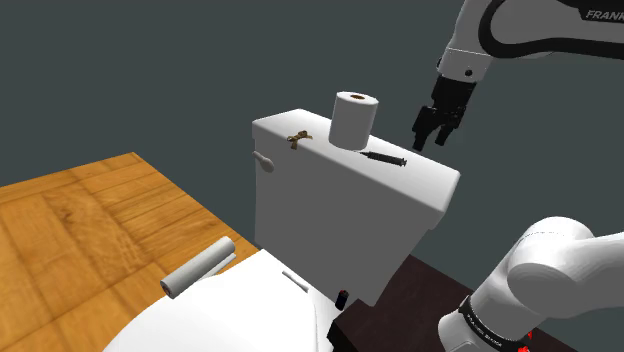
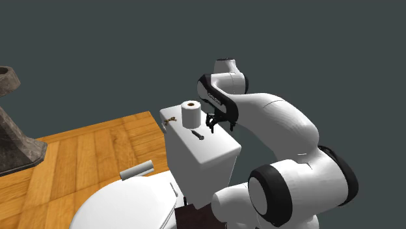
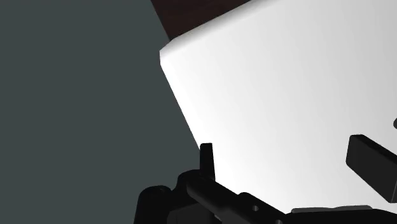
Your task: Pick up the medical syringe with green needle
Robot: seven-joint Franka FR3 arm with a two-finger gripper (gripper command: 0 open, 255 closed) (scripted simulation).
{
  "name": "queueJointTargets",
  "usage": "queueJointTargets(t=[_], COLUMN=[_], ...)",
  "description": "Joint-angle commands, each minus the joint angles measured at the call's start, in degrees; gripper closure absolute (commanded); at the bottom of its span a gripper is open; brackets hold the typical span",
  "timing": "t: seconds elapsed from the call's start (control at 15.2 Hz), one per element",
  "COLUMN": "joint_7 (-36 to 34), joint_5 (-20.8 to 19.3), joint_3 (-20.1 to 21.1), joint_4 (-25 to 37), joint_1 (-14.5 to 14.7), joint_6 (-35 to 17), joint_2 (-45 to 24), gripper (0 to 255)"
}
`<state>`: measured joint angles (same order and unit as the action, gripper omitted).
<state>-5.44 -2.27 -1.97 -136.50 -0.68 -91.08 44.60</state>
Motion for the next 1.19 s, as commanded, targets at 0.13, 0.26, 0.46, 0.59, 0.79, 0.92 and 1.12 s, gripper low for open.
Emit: queueJointTargets(t=[0.13, 0.26, 0.46, 0.59, 0.79, 0.92, 1.12], joint_7=[1.7, 3.5, 6.1, 7.7, 8.1, 8.0, 8.0], joint_5=[0.5, 0.9, 1.3, 1.4, 1.5, 1.5, 1.5], joint_3=[1.6, 3.2, 5.7, 7.5, 8.0, 8.0, 8.0], joint_4=[3.3, 6.5, 11.5, 14.7, 13.8, 12.1, 9.7], joint_1=[2.3, 4.4, 7.3, 9.1, 9.6, 9.6, 9.7], joint_6=[1.0, 2.1, 4.1, 5.6, 4.5, 2.9, 0.7], joint_2=[-4.1, -8.0, -13.6, -17.2, -17.9, -17.7, -17.5], gripper=[0, 0, 0, 0, 0, 0, 0])
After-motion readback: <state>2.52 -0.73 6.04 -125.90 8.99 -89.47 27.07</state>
